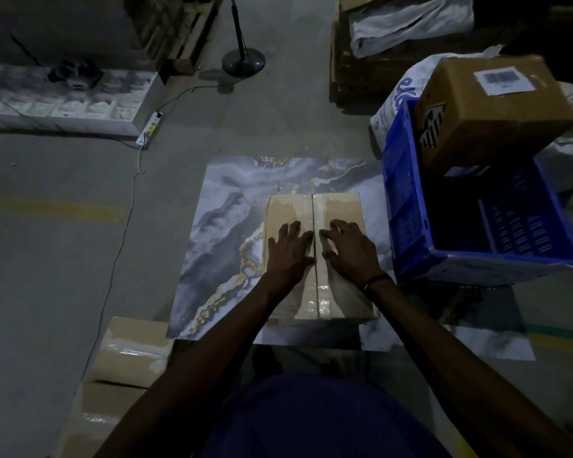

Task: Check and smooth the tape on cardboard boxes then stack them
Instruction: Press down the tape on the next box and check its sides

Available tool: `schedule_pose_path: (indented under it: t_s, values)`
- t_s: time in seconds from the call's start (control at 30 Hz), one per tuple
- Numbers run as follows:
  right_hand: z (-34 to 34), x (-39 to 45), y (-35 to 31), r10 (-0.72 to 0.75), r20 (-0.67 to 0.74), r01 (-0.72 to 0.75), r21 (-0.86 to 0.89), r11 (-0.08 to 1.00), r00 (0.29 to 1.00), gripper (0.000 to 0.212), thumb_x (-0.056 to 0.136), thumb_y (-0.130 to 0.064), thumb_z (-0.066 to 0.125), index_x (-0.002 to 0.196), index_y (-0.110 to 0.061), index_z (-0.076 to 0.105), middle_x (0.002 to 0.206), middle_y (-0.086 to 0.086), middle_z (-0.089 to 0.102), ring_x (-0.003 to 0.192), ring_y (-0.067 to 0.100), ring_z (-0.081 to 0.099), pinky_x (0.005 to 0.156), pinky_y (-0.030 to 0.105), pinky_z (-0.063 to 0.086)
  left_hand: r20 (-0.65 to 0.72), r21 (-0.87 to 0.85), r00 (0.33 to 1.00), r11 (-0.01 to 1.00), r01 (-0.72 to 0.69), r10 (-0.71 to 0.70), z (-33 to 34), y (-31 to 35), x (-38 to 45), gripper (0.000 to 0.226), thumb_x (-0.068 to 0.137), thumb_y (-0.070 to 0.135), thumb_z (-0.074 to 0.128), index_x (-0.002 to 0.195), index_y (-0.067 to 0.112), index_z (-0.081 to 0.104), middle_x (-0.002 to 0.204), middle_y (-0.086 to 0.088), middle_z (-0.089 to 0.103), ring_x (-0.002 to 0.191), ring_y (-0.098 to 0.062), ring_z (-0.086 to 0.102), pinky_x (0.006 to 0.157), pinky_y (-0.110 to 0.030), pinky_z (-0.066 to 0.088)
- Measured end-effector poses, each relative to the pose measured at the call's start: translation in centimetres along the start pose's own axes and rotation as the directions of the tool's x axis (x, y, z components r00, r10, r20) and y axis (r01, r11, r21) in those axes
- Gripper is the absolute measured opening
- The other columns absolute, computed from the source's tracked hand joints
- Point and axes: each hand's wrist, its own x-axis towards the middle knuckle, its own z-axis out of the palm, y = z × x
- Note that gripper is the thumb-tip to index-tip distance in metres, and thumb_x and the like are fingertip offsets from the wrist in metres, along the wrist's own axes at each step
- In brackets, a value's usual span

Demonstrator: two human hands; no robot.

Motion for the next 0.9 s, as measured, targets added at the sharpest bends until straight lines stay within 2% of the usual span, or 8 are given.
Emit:
schedule_pose_path:
  t_s: [0.1, 0.27, 0.43, 0.57, 0.67, 0.8, 0.9]
  values:
    - [0.2, -0.3, 0.2, -0.005, 0.003, 0.005, -0.003, 1.000, 1.000, 0.050, 0.094, -0.030, 0.067, 0.142, -0.022, 0.057, 0.153, 0.009, 0.047, 0.136, 0.028, 0.045, 0.102, 0.043, 0.048, -0.006, -0.011, 1.000, 1.000, -0.005, 0.005, 0.1, -0.1, -0.3, 0.066, 0.092, 0.038, 0.071, 0.150, 0.023, 0.044, 0.165, -0.011, 0.024, 0.152, -0.035, 0.018, 0.113, -0.063, 0.032]
    - [0.7, -2.7, 0.5, 0.012, 0.003, -0.012, 0.020, 1.000, 1.000, 0.048, 0.093, -0.033, 0.069, 0.139, -0.025, 0.058, 0.152, 0.004, 0.048, 0.135, 0.021, 0.046, 0.103, 0.035, 0.045, -0.053, -0.019, 0.998, 1.000, -0.024, 0.023, 0.4, -1.6, -2.8, 0.063, 0.087, 0.037, 0.076, 0.143, 0.019, 0.053, 0.158, -0.014, 0.037, 0.145, -0.033, 0.033, 0.110, -0.052, 0.039]
    - [1.0, -4.3, 0.0, 0.037, 0.012, -0.038, 0.035, 0.999, 0.999, 0.051, 0.094, -0.033, 0.068, 0.143, -0.029, 0.055, 0.157, 0.002, 0.043, 0.143, 0.022, 0.039, 0.106, 0.043, 0.047, -0.106, -0.008, 0.994, 0.999, -0.038, 0.037, 0.6, -2.0, -4.8, 0.056, 0.088, 0.034, 0.076, 0.138, 0.017, 0.059, 0.156, -0.014, 0.043, 0.141, -0.033, 0.040, 0.108, -0.046, 0.040]
    - [0.7, -4.3, -0.4, 0.066, 0.025, -0.068, 0.056, 0.996, 0.997, 0.051, 0.093, -0.033, 0.069, 0.142, -0.029, 0.055, 0.157, 0.002, 0.043, 0.144, 0.021, 0.038, 0.108, 0.042, 0.045, -0.091, 0.005, 0.996, 1.000, -0.010, 0.010, 0.7, -1.1, -4.9, 0.055, 0.091, 0.033, 0.072, 0.142, 0.017, 0.055, 0.158, -0.014, 0.039, 0.143, -0.033, 0.036, 0.111, -0.044, 0.038]
    - [1.1, -5.8, -1.0, 0.064, 0.017, -0.065, 0.085, 0.994, 0.998, 0.050, 0.094, -0.036, 0.069, 0.142, -0.028, 0.056, 0.157, 0.001, 0.043, 0.144, 0.019, 0.037, 0.109, 0.037, 0.043, -0.065, -0.020, 0.997, 0.999, -0.042, 0.041, 2.1, -0.4, -5.9, 0.056, 0.094, 0.034, 0.069, 0.144, 0.016, 0.054, 0.158, -0.016, 0.038, 0.144, -0.034, 0.035, 0.113, -0.047, 0.039]
    - [2.0, -7.4, -1.7, 0.005, -0.013, -0.005, 0.026, 1.000, 1.000, 0.049, 0.094, -0.035, 0.067, 0.141, -0.022, 0.059, 0.156, 0.007, 0.045, 0.142, 0.026, 0.041, 0.106, 0.042, 0.047, -0.083, 0.000, 0.994, 0.997, -0.072, 0.072, 3.5, -0.3, -6.5, 0.049, 0.091, 0.030, 0.071, 0.135, 0.013, 0.060, 0.149, -0.019, 0.049, 0.133, -0.037, 0.046, 0.098, -0.052, 0.049]
    - [2.0, -7.2, -1.4, 0.008, -0.024, -0.007, 0.044, 0.999, 1.000, 0.050, 0.092, -0.037, 0.070, 0.139, -0.024, 0.060, 0.154, 0.006, 0.048, 0.141, 0.025, 0.043, 0.107, 0.042, 0.046, -0.102, -0.017, 0.991, 0.996, -0.087, 0.085, 3.2, -0.6, -6.5, 0.049, 0.089, 0.030, 0.073, 0.132, 0.011, 0.062, 0.145, -0.021, 0.052, 0.130, -0.038, 0.050, 0.095, -0.053, 0.051]
